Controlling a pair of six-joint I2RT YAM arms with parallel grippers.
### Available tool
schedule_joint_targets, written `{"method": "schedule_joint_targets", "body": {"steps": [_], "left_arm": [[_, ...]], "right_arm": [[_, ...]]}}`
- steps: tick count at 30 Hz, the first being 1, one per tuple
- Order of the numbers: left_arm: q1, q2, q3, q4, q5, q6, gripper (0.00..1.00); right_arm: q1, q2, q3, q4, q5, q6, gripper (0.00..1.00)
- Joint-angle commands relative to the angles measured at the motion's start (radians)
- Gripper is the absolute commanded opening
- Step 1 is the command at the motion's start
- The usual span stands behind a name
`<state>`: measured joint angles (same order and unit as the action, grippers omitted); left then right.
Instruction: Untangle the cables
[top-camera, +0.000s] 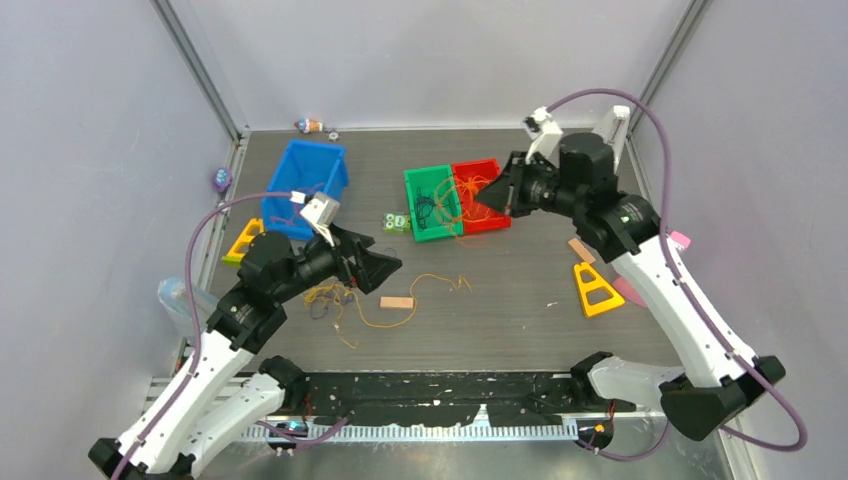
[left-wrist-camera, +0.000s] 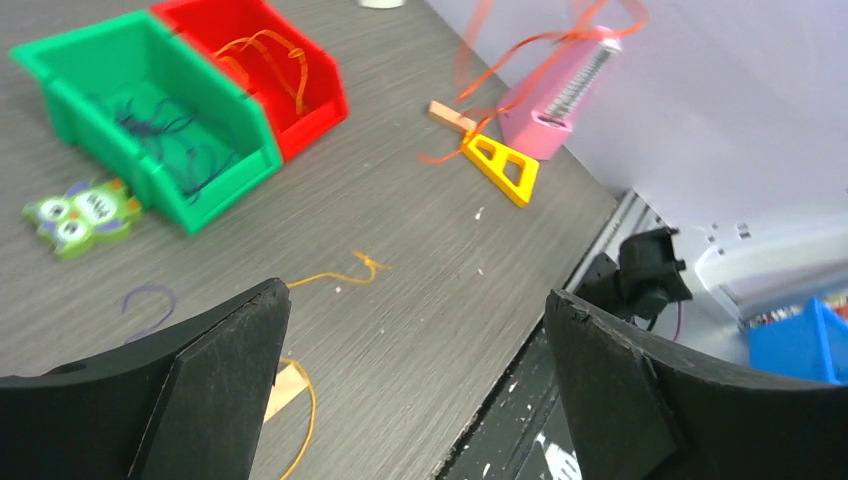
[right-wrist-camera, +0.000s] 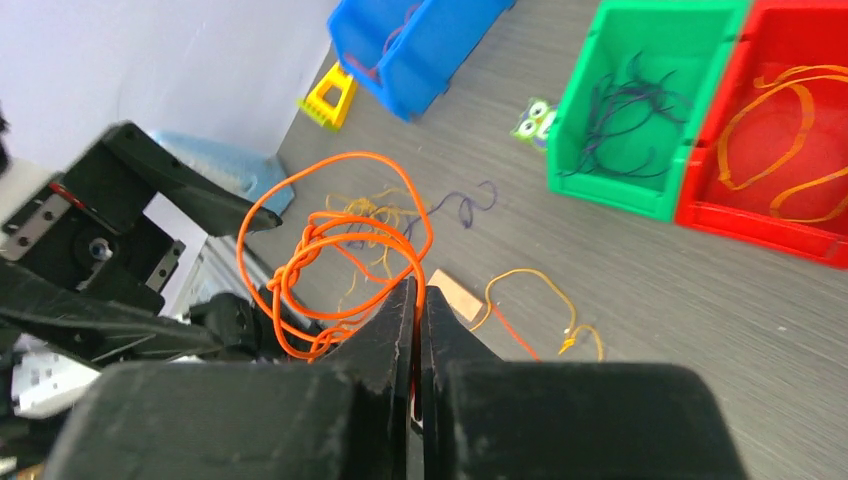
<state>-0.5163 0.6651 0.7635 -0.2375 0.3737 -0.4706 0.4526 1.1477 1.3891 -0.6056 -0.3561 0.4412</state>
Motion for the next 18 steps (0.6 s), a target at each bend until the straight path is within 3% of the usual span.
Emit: {"method": "schedule_joint_targets", "body": {"steps": [1, 9, 18], "left_arm": [[-0.074, 0.045, 0.098, 0.107, -0.021, 0.107, 1.0], [-0.08, 0.143, 0.175, 0.12, 0.003, 0.092, 1.0], [-0.116, 0.217, 0.189, 0.112, 0.064, 0.077, 0.99]], "right_arm": [[0.11, 0.055, 0.029, 0.059, 0.022, -0.066, 0.05], [0.265, 0.142, 0.059, 0.048, 0.01, -0.151, 0.05], [0.308, 0.182, 0.069, 0.081, 0.004, -0.158, 0.05]]}}
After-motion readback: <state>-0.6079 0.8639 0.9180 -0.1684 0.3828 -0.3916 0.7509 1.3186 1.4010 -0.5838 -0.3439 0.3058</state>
